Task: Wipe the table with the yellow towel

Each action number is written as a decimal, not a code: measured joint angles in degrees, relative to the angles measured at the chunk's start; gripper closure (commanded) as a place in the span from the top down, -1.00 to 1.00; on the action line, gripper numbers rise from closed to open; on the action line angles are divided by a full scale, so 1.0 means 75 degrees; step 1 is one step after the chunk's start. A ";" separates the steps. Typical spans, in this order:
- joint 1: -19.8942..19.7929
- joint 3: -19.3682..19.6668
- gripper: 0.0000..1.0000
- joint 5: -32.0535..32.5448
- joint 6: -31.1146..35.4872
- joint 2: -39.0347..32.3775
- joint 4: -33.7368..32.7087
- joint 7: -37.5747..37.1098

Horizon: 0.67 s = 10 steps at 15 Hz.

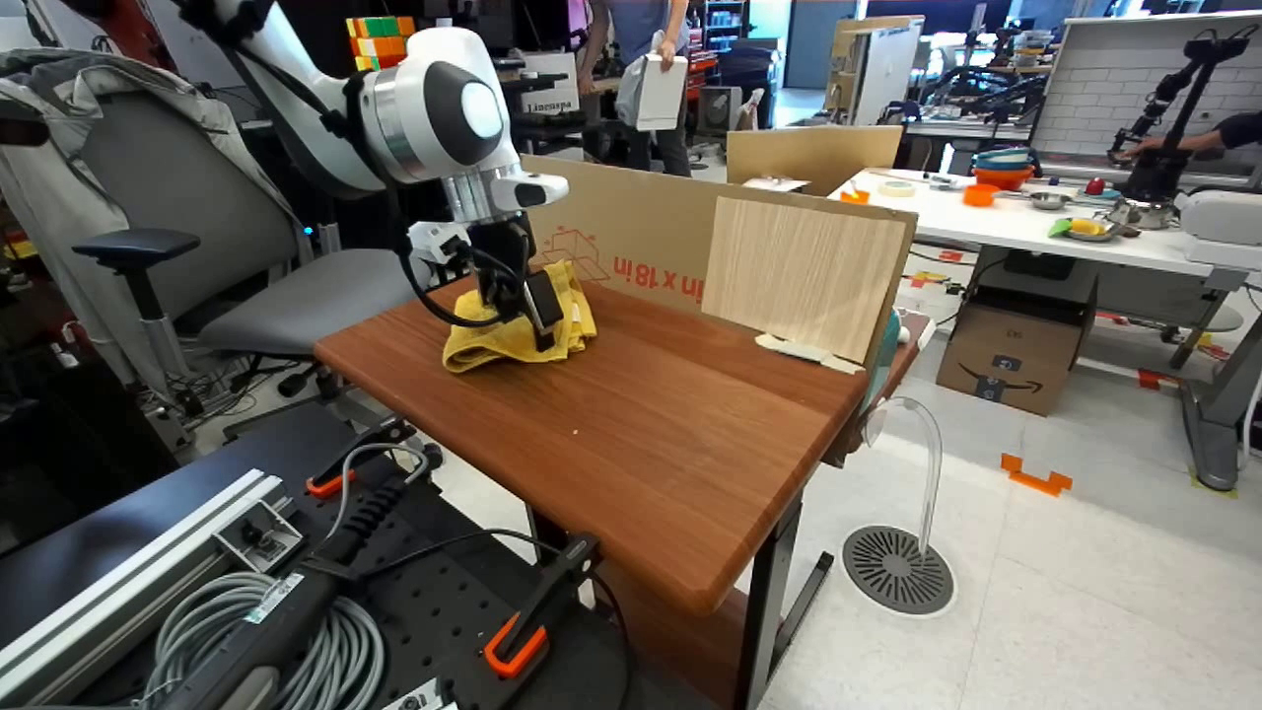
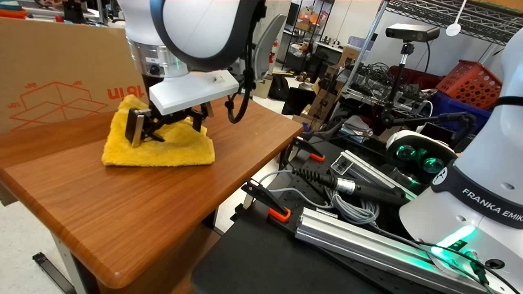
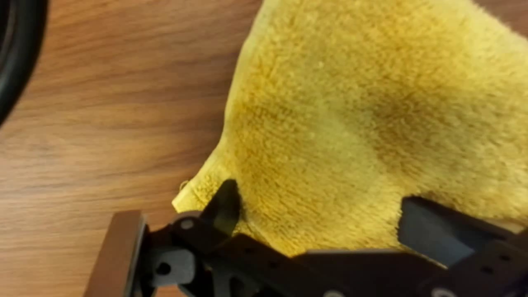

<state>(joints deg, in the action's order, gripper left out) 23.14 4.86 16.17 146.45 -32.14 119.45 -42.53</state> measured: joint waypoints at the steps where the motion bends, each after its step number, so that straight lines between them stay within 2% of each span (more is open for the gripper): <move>1: 0.0077 -0.0018 1.00 0.0055 0.0126 0.0033 0.0020 0.0000; 5: 0.0263 -0.0018 1.00 0.0271 0.0485 0.0096 0.0057 0.0000; 10: 0.0111 0.0300 1.00 0.0485 0.0853 0.0121 0.0508 0.0198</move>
<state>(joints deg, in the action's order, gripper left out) 23.97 7.11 19.81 152.85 -31.23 123.25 -41.05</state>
